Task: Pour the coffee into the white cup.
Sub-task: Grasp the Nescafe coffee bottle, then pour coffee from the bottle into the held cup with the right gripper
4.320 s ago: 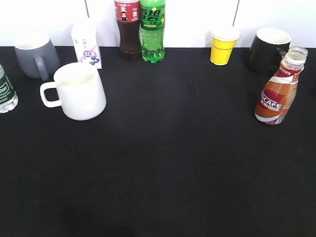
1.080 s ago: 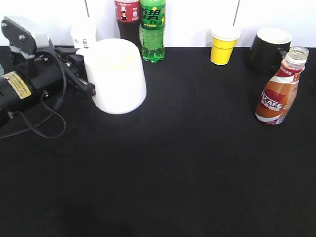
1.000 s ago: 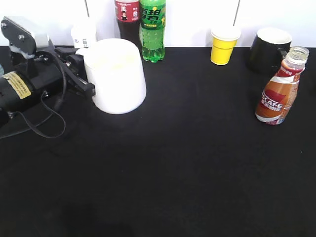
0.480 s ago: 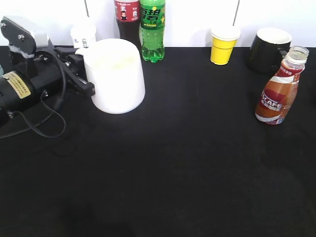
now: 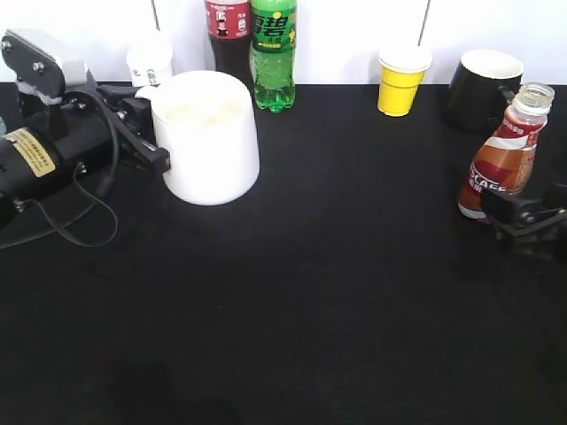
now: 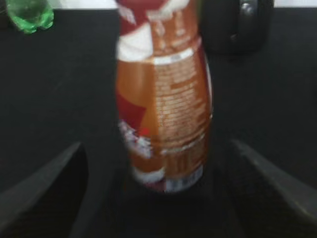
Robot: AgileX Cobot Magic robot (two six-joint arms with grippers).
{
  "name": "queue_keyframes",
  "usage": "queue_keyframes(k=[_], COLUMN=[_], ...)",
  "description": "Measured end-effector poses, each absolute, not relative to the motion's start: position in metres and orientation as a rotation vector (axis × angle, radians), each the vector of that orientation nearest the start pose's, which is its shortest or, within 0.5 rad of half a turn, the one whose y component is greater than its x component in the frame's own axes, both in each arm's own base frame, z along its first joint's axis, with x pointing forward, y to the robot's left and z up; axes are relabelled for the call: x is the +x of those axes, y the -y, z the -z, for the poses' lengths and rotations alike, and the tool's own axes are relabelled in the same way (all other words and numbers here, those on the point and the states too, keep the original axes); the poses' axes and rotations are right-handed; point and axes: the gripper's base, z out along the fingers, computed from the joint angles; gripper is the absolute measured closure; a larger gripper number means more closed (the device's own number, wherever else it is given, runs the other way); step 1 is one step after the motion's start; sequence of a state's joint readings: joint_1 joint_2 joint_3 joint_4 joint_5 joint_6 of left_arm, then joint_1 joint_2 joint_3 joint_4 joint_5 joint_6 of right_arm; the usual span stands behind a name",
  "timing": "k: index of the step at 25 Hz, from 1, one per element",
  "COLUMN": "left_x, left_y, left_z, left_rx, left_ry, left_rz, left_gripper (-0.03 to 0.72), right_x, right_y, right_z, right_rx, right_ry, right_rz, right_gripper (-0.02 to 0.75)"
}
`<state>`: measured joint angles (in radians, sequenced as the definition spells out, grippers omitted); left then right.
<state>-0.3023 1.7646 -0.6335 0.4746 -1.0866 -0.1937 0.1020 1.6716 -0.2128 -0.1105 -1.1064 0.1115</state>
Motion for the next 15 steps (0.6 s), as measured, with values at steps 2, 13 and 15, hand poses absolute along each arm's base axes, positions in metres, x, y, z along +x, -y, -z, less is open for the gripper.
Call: queue_keyframes(k=[2, 13, 15], left_x=[0.295, 0.295, 0.295], left_y=[0.131, 0.130, 0.130], left_z=[-0.186, -0.185, -0.185], left_rx=[0.593, 0.596, 0.596], left_ry=[-1.489, -1.503, -1.503], left_rz=[0.532, 0.526, 0.526], left_gripper=[0.616, 0.615, 0.615], right_x=[0.231, 0.284, 0.282], right_y=[-0.033, -0.040, -0.040], right_z=[-0.122, -0.116, -0.115], right_rx=[-0.105, -0.145, -0.146], right_ry=[-1.837, -1.754, -1.753], right_rz=[-0.212, -0.213, -0.212], right_gripper=[0.077, 0.221, 0.222])
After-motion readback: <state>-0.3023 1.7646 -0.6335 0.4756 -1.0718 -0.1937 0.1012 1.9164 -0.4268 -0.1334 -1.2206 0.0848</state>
